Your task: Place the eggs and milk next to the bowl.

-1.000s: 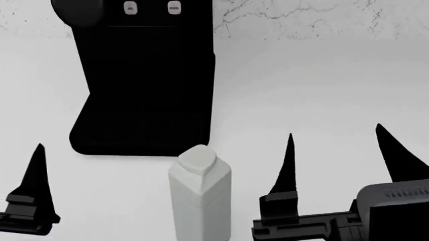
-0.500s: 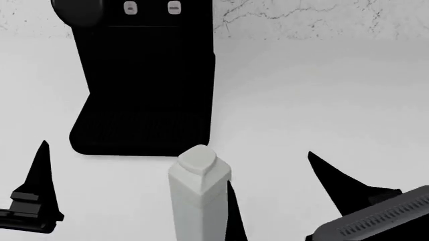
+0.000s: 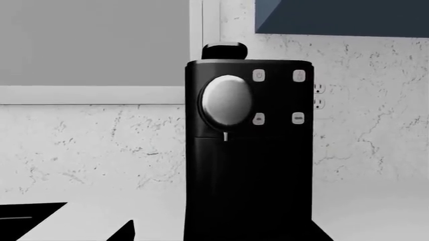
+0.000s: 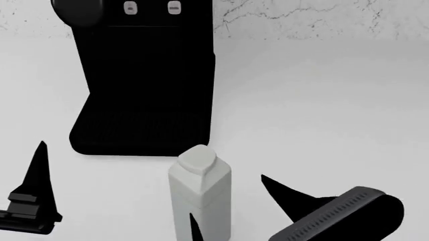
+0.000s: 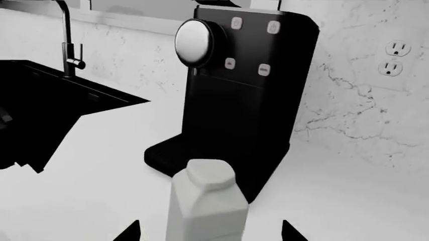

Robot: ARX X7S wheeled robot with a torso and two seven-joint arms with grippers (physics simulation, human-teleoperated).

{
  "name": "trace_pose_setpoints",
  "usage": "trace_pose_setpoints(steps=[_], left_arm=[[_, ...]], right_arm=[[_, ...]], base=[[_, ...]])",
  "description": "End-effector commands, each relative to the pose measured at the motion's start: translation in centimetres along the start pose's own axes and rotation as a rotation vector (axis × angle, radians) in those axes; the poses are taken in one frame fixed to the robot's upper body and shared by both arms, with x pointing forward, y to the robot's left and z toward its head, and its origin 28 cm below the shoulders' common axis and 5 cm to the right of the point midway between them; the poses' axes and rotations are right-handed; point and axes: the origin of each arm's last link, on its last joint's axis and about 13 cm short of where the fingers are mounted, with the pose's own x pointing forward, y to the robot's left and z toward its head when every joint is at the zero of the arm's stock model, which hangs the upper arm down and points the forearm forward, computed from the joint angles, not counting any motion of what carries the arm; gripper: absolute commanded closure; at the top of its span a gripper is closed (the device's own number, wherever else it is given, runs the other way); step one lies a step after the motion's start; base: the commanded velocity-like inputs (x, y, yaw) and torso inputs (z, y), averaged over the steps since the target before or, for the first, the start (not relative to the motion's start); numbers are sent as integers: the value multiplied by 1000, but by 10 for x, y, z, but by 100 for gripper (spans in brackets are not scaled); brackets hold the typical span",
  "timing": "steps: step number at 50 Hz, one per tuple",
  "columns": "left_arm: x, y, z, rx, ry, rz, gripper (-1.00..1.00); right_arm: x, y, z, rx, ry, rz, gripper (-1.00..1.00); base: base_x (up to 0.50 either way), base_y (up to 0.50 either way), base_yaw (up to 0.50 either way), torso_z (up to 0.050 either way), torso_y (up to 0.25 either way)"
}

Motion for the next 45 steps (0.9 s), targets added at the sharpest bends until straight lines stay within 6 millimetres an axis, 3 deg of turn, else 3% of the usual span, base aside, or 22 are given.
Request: trace_pose_setpoints(steps=[1, 45], left_arm=[[-1, 1, -1, 0, 0, 1, -100], [-1, -1, -1, 18, 5, -7, -100]], right_arm=[[15, -4, -9, 2, 57, 40, -100], [63, -23, -27, 25, 125, 100, -100]], base=[[0, 0, 0, 0, 0], [0, 0, 0, 0, 0]])
